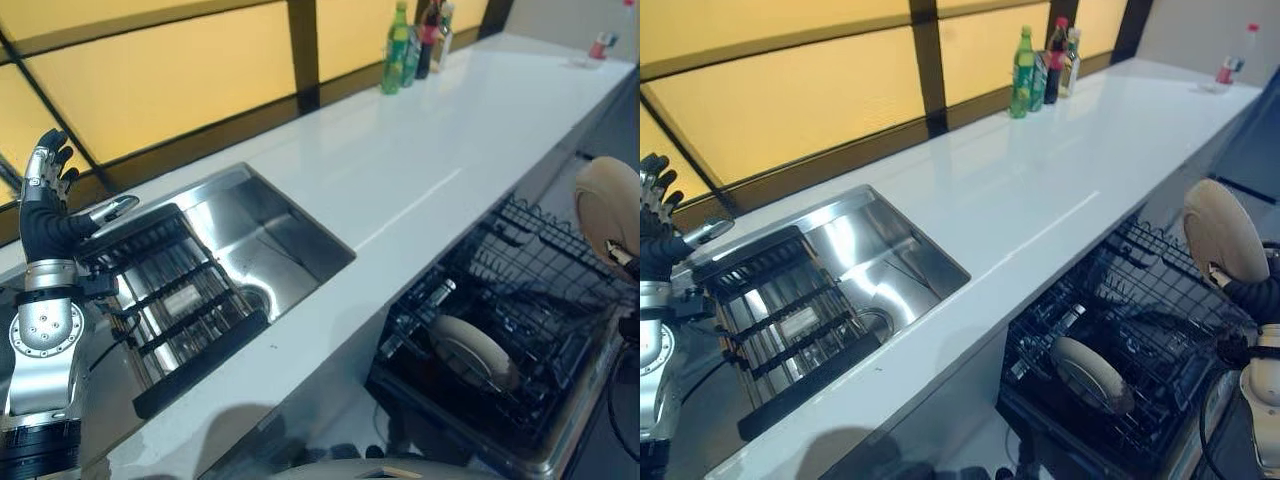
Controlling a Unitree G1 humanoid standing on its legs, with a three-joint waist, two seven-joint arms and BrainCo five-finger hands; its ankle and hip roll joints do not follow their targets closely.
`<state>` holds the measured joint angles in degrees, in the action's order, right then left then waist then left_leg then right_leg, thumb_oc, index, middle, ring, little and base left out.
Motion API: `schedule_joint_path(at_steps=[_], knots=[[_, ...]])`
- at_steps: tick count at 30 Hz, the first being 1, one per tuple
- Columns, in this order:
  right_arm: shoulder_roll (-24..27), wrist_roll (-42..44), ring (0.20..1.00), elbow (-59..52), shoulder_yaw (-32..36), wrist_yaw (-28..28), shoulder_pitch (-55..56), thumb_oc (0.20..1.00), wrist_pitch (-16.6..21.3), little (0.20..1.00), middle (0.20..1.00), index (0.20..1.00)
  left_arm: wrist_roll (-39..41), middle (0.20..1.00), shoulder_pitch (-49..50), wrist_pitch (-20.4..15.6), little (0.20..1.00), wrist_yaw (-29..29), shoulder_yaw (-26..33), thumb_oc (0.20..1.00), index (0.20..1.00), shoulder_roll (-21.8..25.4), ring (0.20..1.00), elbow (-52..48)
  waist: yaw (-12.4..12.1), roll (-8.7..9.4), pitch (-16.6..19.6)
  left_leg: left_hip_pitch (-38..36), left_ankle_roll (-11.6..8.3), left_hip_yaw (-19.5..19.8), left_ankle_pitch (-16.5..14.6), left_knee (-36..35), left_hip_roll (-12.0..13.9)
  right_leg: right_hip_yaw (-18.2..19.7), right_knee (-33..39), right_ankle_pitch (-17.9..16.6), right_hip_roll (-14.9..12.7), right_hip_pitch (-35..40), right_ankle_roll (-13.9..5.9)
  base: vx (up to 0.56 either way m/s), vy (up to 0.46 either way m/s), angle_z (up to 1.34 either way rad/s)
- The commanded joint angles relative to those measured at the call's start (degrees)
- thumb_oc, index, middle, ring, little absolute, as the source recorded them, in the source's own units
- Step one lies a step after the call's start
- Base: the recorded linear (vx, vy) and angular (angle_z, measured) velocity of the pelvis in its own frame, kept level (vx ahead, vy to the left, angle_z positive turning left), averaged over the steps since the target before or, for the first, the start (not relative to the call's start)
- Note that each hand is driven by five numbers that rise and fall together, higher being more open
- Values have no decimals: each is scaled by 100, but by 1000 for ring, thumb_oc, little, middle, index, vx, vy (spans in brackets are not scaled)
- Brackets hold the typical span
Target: Pick up plates and place into dishwasher.
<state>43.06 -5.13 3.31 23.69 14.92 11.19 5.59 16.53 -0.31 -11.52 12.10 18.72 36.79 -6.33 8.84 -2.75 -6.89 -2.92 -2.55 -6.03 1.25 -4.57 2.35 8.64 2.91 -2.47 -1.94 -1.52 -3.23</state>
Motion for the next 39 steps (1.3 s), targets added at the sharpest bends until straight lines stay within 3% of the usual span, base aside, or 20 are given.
schedule_joint_path(at_steps=[1,9,14,20,28,34,39], knots=[[333,166,200,-15,-212,166,-636,200,10,200,200,200,-153,1000,-598,-219,1000,453,-133,1000,1000,296,1000,248,-75,171,-296,517,-37,465,-18,419,26,-226,-677,93,24,-513,-190,-221,-152,-23],[565,363,200,424,-1054,7,-1163,200,-146,200,200,200,12,1000,-927,-243,1000,690,-407,1000,1000,619,1000,285,-350,137,-943,1182,-126,866,156,756,76,-290,-742,125,164,-744,-53,-125,-169,2],[737,456,200,687,-1518,-40,-1484,200,-263,200,200,200,193,1000,-1096,-176,1000,807,-521,1000,1000,845,1000,300,-447,130,-1092,1405,-172,970,241,754,125,-404,-744,123,152,-872,-46,-103,-150,11],[1247,813,200,1229,-2150,-512,-2159,200,-409,200,200,200,328,1000,-1601,-36,1000,1032,-819,1000,1000,1293,1000,484,-594,118,-1325,1668,-228,1044,349,708,223,-581,-709,110,149,-1018,-14,-80,-143,14],[1688,1258,200,1646,-2317,-1373,-2343,200,-340,200,200,200,481,1000,-1858,5,1000,997,-880,1000,1000,1699,1000,750,-629,207,-1471,1820,-249,1002,378,717,300,-715,-741,86,177,-1168,16,-19,-99,3],[1618,1404,200,1910,-2666,-1697,-2495,200,-508,200,200,200,361,1000,-2115,40,1000,912,-999,1000,1000,1825,1000,902,-665,242,-1661,2040,-233,989,400,871,288,-802,-877,61,220,-1366,71,-9,-95,0],[1413,1487,200,2563,-3150,-1767,-2847,200,-621,200,200,200,264,1000,-2377,-10,1000,1006,-1192,1000,1000,1827,1000,1019,-684,103,-1899,2245,-207,1005,453,900,236,-875,-937,28,201,-1570,95,-35,-39,0]])
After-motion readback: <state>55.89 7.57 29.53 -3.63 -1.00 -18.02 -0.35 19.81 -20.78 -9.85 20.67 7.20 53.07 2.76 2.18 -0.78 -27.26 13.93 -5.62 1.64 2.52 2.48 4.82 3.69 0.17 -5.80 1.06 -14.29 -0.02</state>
